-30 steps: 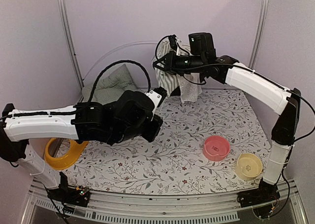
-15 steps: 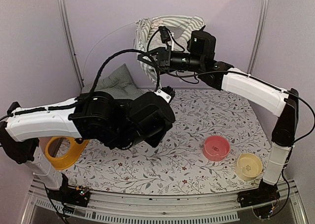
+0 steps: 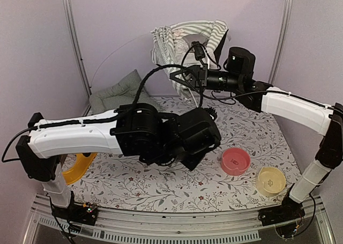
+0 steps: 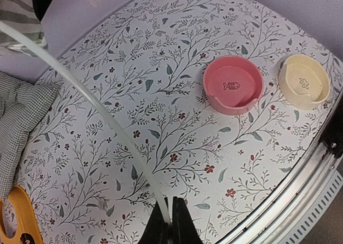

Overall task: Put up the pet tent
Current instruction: Pick up the tent pole from the center of the board, then adjust the tent at the center of the board, then pick up the tent fabric from the tent.

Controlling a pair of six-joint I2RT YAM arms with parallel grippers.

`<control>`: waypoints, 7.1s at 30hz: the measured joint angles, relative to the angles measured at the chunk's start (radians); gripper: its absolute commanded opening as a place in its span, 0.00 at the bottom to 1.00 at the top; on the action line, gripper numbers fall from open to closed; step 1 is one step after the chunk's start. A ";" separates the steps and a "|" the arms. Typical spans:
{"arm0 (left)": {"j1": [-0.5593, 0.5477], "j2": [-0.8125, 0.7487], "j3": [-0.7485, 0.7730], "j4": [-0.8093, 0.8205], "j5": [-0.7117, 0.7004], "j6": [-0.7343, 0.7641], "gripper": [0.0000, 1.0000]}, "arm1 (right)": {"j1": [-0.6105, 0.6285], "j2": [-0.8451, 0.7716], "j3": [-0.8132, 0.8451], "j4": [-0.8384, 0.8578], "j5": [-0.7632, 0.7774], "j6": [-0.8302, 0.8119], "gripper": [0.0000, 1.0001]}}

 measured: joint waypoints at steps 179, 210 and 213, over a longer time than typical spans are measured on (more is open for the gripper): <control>0.365 -0.060 -0.167 0.568 0.154 -0.357 0.00 | -0.356 0.103 -0.337 0.590 0.286 -0.296 0.73; 0.376 -0.060 -0.132 0.565 0.183 -0.357 0.00 | -0.343 0.433 -0.065 0.837 0.238 -1.082 0.44; 0.378 -0.060 -0.131 0.565 0.184 -0.356 0.00 | -0.340 0.455 -0.025 0.798 0.238 -1.093 0.39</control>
